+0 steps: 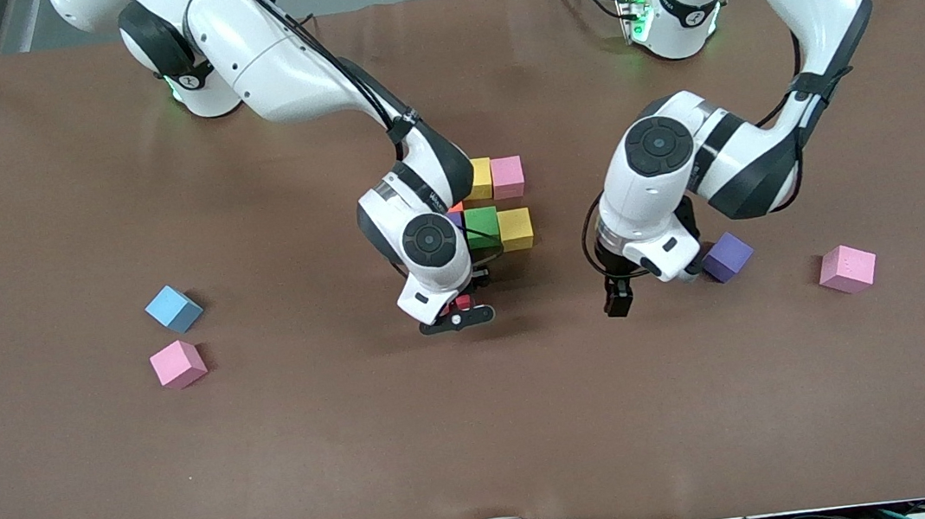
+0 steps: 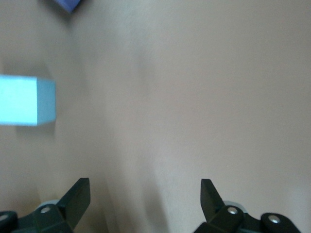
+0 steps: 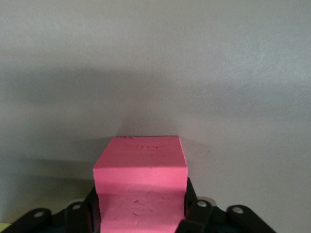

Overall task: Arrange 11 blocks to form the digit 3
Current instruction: 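Grasp the light blue block with the left gripper while the right gripper retracts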

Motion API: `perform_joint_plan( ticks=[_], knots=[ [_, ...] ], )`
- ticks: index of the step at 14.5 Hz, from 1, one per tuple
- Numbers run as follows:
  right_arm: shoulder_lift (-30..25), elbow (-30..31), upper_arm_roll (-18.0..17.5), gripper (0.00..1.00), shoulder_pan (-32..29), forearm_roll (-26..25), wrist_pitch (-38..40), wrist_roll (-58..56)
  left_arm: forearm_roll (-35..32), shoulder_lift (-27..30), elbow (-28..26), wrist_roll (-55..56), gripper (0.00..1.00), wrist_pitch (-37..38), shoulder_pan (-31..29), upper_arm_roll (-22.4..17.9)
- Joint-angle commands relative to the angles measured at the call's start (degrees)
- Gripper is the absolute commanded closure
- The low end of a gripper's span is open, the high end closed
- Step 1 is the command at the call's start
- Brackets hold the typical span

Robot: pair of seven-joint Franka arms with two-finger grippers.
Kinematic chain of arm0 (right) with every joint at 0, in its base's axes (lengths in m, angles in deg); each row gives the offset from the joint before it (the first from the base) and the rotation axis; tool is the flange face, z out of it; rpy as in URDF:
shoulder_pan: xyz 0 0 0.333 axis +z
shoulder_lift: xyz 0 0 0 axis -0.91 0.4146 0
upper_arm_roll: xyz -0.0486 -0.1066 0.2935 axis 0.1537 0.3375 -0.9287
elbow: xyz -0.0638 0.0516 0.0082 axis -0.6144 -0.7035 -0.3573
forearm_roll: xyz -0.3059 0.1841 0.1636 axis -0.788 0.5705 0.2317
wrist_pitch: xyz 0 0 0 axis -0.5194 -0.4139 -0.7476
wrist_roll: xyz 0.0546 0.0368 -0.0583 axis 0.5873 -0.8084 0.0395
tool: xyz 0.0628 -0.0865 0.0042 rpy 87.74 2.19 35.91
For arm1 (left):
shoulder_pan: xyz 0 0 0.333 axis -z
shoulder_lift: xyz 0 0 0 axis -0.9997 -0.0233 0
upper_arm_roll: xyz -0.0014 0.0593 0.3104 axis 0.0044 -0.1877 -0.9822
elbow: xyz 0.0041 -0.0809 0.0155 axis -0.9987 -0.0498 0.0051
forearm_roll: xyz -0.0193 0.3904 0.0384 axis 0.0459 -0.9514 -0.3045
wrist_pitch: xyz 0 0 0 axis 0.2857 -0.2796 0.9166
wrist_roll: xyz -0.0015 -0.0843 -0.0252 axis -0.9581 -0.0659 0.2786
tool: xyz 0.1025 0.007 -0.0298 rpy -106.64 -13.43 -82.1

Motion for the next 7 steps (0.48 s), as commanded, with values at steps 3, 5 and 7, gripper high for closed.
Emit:
perform_joint_plan(
  ticks=[3, 5, 7],
  knots=[
    [1.6, -4.6, 0.4, 0.0, 0.1, 1.6, 2.7, 0.6, 0.8, 0.5, -1.1, -16.0, 0.0, 1.9, -6.9, 0.8],
    [0.5, -6.8, 0.4, 0.0, -1.0, 1.7, 6.6, 0.6, 0.9, -0.9, -1.1, -18.6, 0.0, 1.9, -8.4, 0.8],
    [-2.3, -7.4, 0.4, 0.0, -2.5, 1.8, 9.4, 0.5, 0.8, -1.8, -2.5, -23.0, 0.0, 1.9, -10.8, 0.8]
  ],
)
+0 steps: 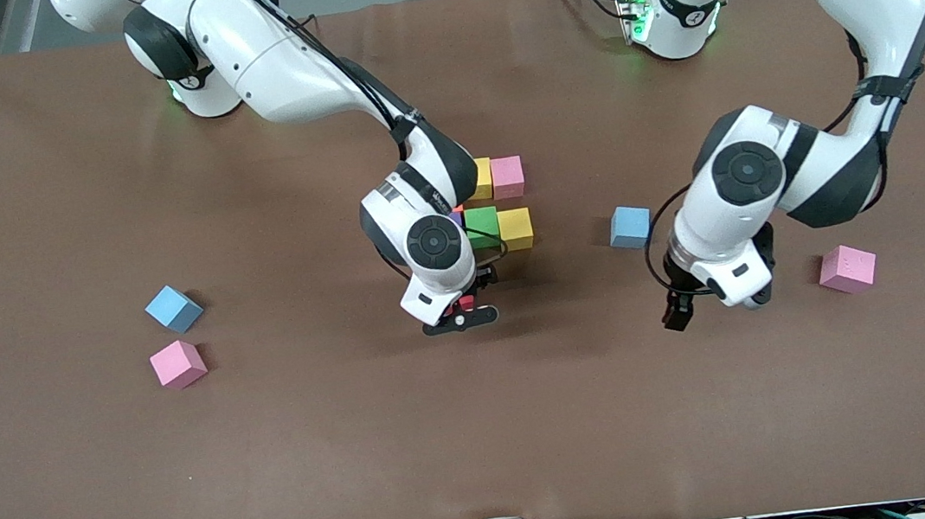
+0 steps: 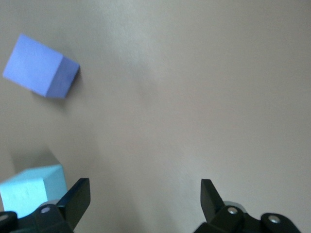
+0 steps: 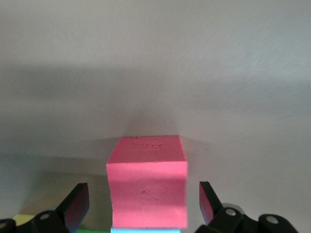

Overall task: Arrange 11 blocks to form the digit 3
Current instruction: 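Grasp the light blue block with the left gripper while the right gripper retracts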

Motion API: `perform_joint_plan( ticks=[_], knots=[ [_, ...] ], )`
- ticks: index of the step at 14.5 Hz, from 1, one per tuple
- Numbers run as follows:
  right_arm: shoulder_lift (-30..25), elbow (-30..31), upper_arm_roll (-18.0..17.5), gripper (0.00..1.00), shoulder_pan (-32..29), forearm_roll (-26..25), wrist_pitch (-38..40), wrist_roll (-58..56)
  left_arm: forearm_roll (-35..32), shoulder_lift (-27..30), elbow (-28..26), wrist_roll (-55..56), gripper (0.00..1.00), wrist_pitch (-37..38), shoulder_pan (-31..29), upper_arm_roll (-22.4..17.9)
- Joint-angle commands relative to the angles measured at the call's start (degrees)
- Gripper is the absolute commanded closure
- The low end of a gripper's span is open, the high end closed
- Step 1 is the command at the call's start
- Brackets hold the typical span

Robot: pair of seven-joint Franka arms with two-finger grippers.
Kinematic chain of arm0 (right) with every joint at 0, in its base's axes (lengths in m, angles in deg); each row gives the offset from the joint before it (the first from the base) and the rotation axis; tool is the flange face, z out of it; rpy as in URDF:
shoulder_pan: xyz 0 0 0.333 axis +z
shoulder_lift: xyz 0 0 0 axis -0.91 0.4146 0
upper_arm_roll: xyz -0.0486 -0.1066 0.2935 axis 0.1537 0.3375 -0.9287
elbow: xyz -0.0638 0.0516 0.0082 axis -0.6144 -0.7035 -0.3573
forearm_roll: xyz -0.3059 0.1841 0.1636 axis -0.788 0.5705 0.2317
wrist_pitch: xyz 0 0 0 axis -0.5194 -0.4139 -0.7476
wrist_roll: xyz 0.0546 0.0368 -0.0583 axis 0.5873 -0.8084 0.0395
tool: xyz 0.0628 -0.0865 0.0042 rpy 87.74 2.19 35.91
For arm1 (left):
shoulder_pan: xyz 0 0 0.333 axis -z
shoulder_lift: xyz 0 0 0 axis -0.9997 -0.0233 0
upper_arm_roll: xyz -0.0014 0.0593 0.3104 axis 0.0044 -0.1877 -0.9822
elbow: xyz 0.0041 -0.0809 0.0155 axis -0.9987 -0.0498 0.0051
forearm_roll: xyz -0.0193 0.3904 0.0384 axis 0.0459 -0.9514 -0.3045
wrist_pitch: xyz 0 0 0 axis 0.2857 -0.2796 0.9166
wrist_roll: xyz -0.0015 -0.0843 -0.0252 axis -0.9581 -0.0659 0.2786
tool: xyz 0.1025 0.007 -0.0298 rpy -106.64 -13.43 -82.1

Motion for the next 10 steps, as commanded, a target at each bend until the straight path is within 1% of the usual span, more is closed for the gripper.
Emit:
perform_joint_plan(
  ticks=[1, 3, 4, 6, 7, 10],
  knots=[
    [-5.0, -1.1, -0.2, 0.0, -2.7, 1.3, 5.1, 0.4, 0.8, -0.8, -2.0, -3.5, 0.0, 0.6, -3.6, 0.8],
    [-9.9, -1.1, -0.1, 0.0, -4.2, 0.9, 8.9, -0.1, 2.9, 0.1, -4.5, 1.9, 0.0, 1.2, -4.9, 0.8],
    [-12.1, -1.1, 0.0, 0.0, -5.0, 0.9, 10.8, -0.3, 3.0, 0.1, -5.1, 6.6, 0.0, 1.9, -5.1, 0.8],
    [-18.8, -0.3, -0.1, 0.0, -7.6, 1.1, 15.5, -0.3, 3.0, 0.4, -7.5, 16.9, 0.0, 2.8, -5.1, 1.3],
    [-20.8, 0.1, -0.2, 0.0, -8.7, 1.3, 19.2, -0.1, 3.0, 0.9, -9.6, 19.4, 0.0, 3.0, -5.1, 1.8],
    [-27.6, 1.4, -0.2, 0.0, -12.4, 1.4, 30.4, -0.3, 3.0, 3.7, -16.4, 20.7, 0.0, 3.0, -5.3, 3.6]
  ],
)
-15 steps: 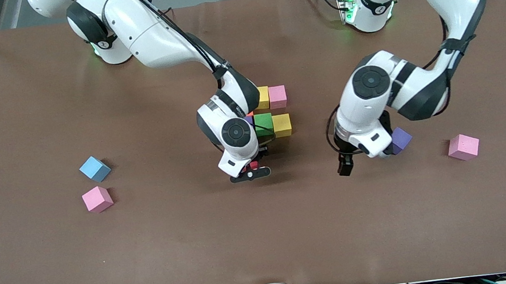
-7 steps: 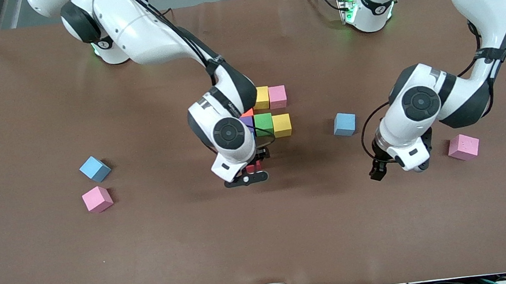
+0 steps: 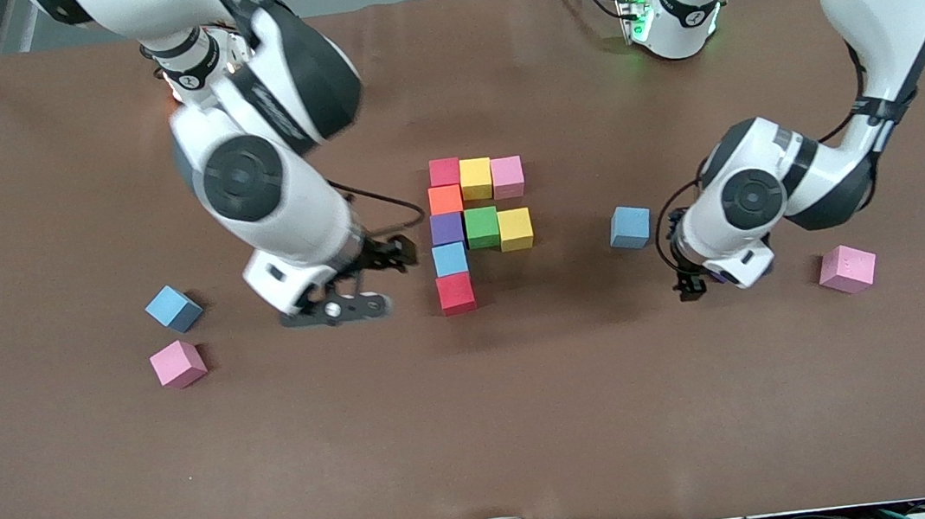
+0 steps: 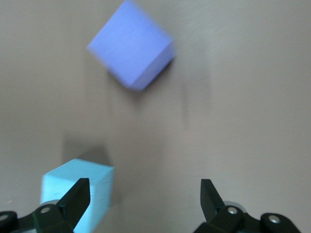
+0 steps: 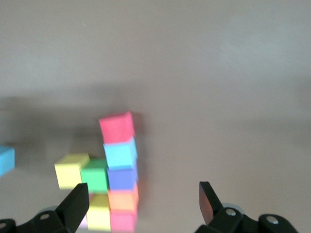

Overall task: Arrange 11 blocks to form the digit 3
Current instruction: 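Grasp the light blue block with the left gripper while the right gripper retracts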

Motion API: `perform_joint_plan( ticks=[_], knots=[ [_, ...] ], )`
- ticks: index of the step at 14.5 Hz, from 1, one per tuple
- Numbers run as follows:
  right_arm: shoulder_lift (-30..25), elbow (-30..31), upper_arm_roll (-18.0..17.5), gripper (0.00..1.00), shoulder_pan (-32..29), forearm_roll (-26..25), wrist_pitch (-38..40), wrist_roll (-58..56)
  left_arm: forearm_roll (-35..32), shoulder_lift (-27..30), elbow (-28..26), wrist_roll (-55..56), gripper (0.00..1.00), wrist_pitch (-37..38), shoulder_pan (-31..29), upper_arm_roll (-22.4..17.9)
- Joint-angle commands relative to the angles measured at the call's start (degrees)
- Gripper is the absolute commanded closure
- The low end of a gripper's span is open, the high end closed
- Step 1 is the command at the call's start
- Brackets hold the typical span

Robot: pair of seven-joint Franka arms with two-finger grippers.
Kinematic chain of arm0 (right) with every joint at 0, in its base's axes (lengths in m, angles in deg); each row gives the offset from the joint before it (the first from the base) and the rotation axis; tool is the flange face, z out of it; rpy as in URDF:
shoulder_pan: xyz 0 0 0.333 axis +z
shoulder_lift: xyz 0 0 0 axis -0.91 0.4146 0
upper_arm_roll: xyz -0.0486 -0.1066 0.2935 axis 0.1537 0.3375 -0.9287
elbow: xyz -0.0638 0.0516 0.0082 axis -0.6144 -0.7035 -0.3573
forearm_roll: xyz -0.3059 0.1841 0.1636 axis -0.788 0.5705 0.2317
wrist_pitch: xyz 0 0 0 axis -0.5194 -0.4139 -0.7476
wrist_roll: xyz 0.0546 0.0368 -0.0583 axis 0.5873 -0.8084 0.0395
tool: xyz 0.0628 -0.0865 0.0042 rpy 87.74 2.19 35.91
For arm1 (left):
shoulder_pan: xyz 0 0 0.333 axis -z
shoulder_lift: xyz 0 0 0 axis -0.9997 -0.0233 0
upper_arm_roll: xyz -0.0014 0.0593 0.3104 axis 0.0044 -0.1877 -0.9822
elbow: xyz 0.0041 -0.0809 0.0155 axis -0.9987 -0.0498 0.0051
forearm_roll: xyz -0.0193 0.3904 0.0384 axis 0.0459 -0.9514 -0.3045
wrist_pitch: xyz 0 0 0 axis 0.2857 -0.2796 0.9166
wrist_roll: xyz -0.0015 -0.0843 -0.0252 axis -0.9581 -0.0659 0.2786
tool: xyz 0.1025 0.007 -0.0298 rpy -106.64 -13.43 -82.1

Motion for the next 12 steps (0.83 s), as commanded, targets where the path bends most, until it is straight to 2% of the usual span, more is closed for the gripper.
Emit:
perform_joint_plan(
  ticks=[1, 4, 6, 9, 12],
  knots=[
    [-9.0, 7.2, -0.8, 0.0, -3.7, 1.3, 5.5, -0.2, 0.9, 5.5, -7.6, 1.5, 0.0, 0.2, -0.7, 2.0],
    [-20.4, 18.7, -0.6, 0.0, -7.1, 0.7, 5.1, -1.9, 0.7, 6.3, -11.3, 1.4, 0.0, -0.4, -1.5, 4.5],
    [-25.3, 23.6, -0.6, 0.0, -10.7, 0.5, 5.3, -5.4, 0.2, 6.1, -12.2, 1.3, 0.0, -0.6, -3.7, 6.8],
    [-30.5, 30.1, -0.6, 0.0, -15.6, -2.4, 5.1, -12.1, -0.9, 6.1, -14.1, 0.7, 0.0, -3.8, -4.3, 7.6],
    [-31.8, 32.3, -0.6, 0.0, -20.9, -4.7, 4.8, -17.9, -3.2, 5.5, -15.1, 0.5, 0.0, -7.0, -4.6, 7.6]
  ],
)
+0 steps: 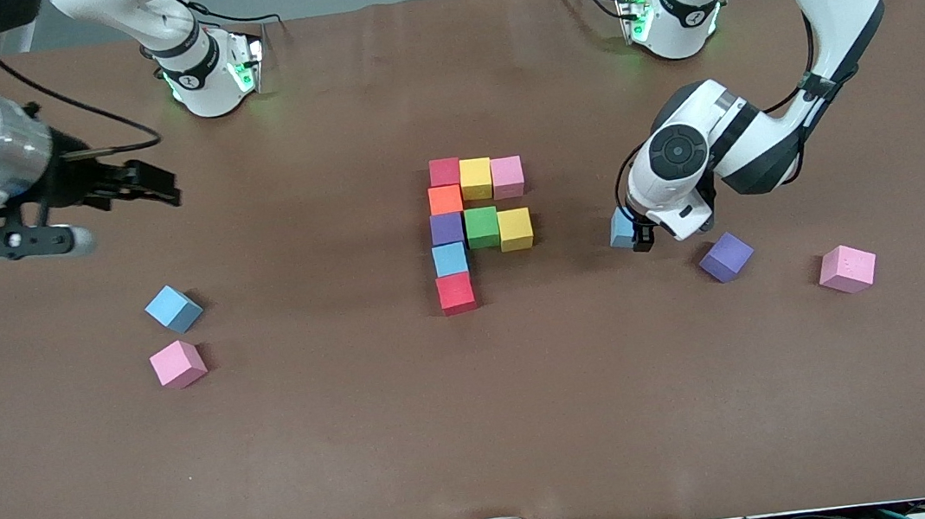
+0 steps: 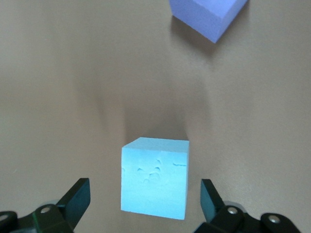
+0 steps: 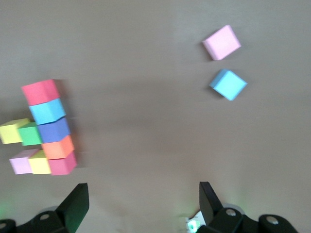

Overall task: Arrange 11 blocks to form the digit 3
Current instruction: 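Lift the light blue block toward the center with the left gripper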

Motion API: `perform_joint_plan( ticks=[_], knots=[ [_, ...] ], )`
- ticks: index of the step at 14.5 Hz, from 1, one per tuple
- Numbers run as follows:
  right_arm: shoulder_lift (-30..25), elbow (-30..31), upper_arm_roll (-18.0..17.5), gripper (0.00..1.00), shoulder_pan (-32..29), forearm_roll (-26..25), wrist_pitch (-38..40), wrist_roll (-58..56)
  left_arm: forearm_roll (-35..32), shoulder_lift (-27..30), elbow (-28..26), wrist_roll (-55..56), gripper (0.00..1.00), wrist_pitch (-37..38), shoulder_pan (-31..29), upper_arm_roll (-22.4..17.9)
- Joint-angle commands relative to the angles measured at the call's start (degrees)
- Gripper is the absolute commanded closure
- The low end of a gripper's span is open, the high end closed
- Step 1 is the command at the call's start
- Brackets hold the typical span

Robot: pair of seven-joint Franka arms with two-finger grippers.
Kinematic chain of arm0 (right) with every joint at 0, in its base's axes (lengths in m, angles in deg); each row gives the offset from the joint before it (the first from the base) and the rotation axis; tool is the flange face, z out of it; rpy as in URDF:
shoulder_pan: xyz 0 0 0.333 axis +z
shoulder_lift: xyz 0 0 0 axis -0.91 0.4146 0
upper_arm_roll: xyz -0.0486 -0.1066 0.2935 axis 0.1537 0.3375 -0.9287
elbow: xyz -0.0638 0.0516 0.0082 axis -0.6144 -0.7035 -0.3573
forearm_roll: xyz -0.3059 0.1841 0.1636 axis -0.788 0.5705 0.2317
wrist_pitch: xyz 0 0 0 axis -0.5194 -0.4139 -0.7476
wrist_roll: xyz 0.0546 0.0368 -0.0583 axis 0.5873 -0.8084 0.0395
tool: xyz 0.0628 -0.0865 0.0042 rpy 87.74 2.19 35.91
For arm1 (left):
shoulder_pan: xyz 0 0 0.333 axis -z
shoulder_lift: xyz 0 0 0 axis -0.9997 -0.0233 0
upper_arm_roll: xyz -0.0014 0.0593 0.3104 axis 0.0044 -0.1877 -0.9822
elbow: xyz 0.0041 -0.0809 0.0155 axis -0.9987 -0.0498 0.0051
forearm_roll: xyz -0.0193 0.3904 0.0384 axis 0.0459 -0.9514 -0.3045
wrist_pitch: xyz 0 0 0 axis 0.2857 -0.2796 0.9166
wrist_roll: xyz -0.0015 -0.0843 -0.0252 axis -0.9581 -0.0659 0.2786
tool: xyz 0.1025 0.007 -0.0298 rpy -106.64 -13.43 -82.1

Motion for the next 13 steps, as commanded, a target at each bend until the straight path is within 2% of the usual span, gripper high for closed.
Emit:
perform_joint_plan(
  ticks=[1, 6, 13],
  knots=[
    [-2.7, 4.6, -1.1, 0.0, -4.9, -2.3, -1.8, -4.7, -2.1, 1.3, -3.1, -1.4, 0.0, -3.8, -1.4, 0.8],
    [-2.7, 4.0, -1.1, 0.0, -7.8, -7.2, -3.2, -6.3, -3.2, 1.0, -3.9, -2.6, 0.0, -4.9, -2.2, 0.7],
    [-2.6, 3.2, -1.1, 0.0, -14.5, -7.2, -6.1, -14.6, -5.8, -1.3, -5.1, -2.0, 0.0, -8.1, -2.6, 0.3]
  ],
)
